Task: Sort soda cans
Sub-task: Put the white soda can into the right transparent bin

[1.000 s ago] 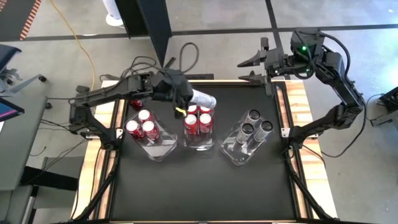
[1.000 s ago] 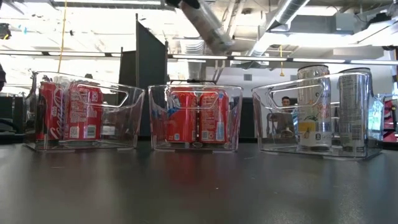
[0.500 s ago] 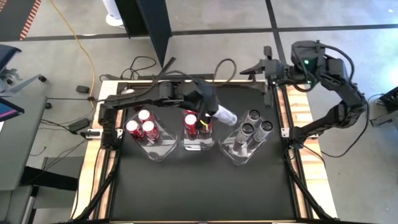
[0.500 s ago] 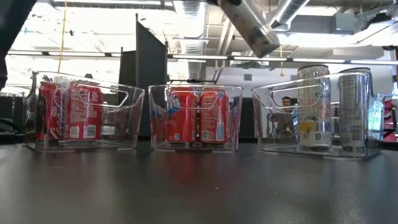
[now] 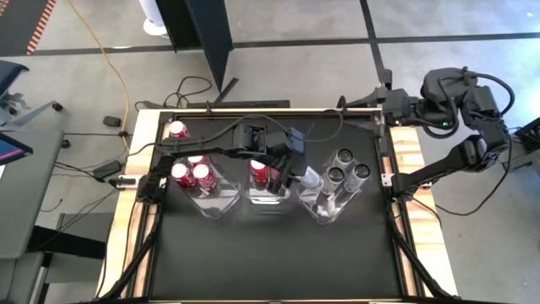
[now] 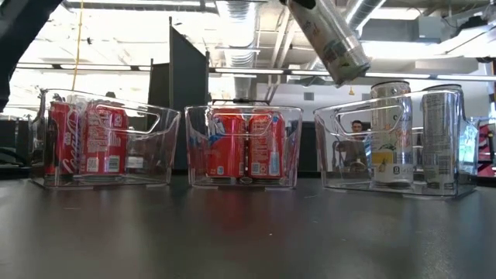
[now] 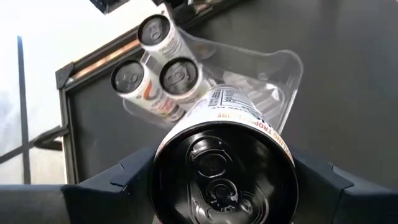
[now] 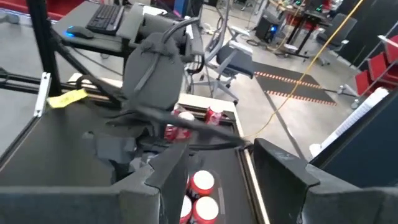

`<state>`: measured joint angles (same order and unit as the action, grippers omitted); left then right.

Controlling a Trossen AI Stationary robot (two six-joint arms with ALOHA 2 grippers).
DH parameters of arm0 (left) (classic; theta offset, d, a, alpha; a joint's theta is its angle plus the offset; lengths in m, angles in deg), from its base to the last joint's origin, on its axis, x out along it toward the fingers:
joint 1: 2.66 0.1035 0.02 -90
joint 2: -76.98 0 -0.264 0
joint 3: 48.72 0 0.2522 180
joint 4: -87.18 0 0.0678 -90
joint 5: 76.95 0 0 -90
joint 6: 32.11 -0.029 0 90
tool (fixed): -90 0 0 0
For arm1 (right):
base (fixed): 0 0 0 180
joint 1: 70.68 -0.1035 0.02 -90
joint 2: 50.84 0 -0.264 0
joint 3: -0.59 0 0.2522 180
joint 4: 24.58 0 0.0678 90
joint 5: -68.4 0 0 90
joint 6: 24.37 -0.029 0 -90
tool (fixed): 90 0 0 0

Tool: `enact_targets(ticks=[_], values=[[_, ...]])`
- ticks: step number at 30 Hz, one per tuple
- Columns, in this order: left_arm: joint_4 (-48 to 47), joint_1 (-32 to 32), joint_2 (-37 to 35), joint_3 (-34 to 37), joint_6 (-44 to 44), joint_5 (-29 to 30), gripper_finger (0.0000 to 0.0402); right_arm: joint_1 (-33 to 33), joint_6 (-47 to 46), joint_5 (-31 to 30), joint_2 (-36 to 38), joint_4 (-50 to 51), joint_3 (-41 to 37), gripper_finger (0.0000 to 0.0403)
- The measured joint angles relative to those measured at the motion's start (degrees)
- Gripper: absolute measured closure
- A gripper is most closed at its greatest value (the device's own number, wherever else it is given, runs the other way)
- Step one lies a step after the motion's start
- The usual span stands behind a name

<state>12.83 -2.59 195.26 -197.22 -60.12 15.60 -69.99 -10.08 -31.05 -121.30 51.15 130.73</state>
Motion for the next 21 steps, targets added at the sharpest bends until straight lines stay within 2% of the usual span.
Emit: enact_targets(ticks=[6, 21], values=[[-0.5, -0.1, 0.0, 0.2, -0.4, -1.2, 0.0141, -1.8, -0.8, -1.2, -0.7, 0.8, 0.0, 0.0204], [3.9, -0.1, -0.1, 7.6, -3.2, -3.0, 0.0141, -2.3, -0.3, -1.3, -3.2, 1.2, 0.0, 0.0204]])
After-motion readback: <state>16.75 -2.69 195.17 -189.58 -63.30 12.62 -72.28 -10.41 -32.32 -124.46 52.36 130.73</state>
